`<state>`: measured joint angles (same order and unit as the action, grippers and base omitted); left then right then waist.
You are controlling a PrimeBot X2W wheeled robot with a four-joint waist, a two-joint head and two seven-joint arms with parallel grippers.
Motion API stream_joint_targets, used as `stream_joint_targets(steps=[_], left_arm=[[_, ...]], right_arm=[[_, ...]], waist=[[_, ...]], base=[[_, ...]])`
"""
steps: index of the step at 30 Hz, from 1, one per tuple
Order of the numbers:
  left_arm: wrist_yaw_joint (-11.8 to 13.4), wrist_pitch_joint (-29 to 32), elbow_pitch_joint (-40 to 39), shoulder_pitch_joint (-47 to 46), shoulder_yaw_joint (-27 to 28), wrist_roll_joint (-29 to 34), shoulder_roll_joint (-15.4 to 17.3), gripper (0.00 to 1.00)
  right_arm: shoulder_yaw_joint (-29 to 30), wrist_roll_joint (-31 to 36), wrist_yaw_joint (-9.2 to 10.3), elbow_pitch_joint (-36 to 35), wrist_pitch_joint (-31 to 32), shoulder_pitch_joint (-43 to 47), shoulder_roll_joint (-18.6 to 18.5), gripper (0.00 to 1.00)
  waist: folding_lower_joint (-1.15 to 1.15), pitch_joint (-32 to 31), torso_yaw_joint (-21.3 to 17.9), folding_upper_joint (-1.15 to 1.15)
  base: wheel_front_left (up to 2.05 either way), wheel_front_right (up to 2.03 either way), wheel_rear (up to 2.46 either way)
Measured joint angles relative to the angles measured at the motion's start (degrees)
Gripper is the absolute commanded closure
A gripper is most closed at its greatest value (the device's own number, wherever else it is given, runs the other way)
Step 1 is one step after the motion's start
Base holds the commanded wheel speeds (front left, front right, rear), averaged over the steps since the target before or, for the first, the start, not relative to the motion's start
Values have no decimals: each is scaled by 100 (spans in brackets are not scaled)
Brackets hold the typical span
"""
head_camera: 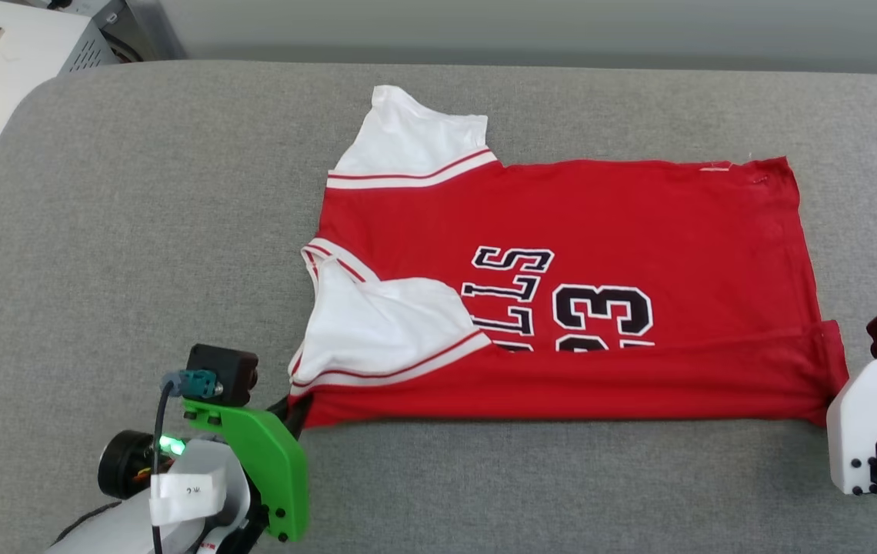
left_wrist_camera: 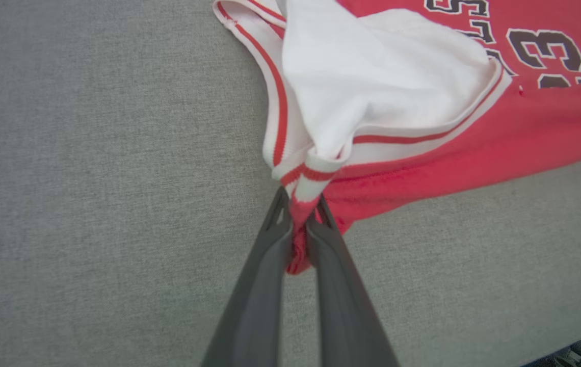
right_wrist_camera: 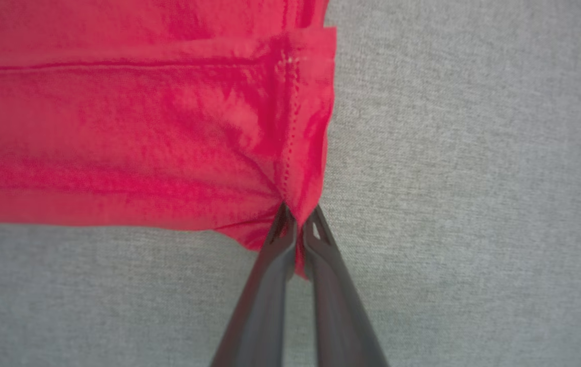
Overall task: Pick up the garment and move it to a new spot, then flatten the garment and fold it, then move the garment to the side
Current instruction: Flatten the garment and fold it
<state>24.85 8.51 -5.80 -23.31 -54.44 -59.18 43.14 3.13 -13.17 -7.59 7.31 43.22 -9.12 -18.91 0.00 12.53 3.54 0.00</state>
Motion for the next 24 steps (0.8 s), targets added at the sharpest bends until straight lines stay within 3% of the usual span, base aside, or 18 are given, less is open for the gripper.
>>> stream_joint_targets(steps=[11, 23, 24], left_arm=[[-37, 229, -25, 597, -282, -291, 40, 100], [-149, 234, 356, 859, -454, -397, -155, 100], [-163, 205, 400, 859, -452, -397, -178, 100]], right_arm=[[143, -595, 0, -737, 557, 878, -285, 100], [391, -608, 0, -1077, 758, 1637, -24, 100], [389, -608, 0, -1059, 732, 1637, -4, 76]], waist=[[0, -488, -19, 0], [0, -614, -56, 0], [0, -617, -58, 0]], base=[[0, 0, 0], [0, 0, 0], [0, 0, 0]])
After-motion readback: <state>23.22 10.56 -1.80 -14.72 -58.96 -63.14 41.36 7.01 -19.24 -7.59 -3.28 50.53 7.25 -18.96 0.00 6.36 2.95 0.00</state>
